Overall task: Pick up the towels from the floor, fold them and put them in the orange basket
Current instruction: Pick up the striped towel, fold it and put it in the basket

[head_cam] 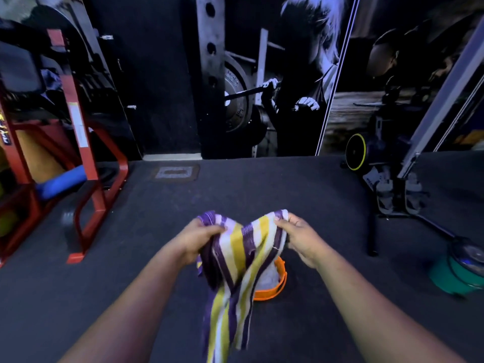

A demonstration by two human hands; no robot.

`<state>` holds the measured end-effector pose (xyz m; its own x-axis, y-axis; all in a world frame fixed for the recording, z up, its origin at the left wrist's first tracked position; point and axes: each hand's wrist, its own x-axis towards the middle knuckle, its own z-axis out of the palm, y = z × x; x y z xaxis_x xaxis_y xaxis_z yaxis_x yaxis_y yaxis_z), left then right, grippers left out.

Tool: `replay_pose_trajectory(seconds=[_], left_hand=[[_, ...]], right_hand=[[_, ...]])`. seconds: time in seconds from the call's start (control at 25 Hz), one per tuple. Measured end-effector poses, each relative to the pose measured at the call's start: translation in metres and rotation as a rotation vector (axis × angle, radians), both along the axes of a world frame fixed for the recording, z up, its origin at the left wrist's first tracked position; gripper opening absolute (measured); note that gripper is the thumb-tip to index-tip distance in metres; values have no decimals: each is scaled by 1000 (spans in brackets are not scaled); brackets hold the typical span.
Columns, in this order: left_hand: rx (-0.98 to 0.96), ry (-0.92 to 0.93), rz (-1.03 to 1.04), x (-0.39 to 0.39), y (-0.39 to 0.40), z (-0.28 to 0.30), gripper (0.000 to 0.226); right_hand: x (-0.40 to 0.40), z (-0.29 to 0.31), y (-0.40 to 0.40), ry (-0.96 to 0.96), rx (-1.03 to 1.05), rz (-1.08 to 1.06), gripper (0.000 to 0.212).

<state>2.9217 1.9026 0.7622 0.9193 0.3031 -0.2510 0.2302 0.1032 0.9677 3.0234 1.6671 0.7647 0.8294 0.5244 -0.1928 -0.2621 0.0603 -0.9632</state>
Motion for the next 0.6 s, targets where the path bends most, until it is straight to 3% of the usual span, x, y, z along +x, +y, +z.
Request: replay_pose_trajectory(seconds=[0.12, 0.2, 0.28, 0.32, 0.4, 0.52, 0.6], left_hand=[[-297, -185, 180, 9, 11, 18, 13], [-246, -260, 41, 7, 12, 10, 29], [80, -88, -204, 2, 5, -7, 38], [200, -13, -238, 3, 5, -13, 32], [161, 36, -80, 9, 4, -12, 13], [-62, -6, 230, 13, -1, -2, 19], [-12, 66, 236, 10, -6, -7, 9]], right_hand=[[4, 6, -1, 28, 170, -110, 14], [7, 16, -2, 59, 295, -22, 14], [14, 15, -2, -76, 16, 198, 18], [17, 11, -3, -174, -185, 309, 17], [23, 8, -6, -246, -349, 284, 13], [27, 21, -7, -5, 15, 35, 13], [30, 30, -5, 80, 181, -32, 11]])
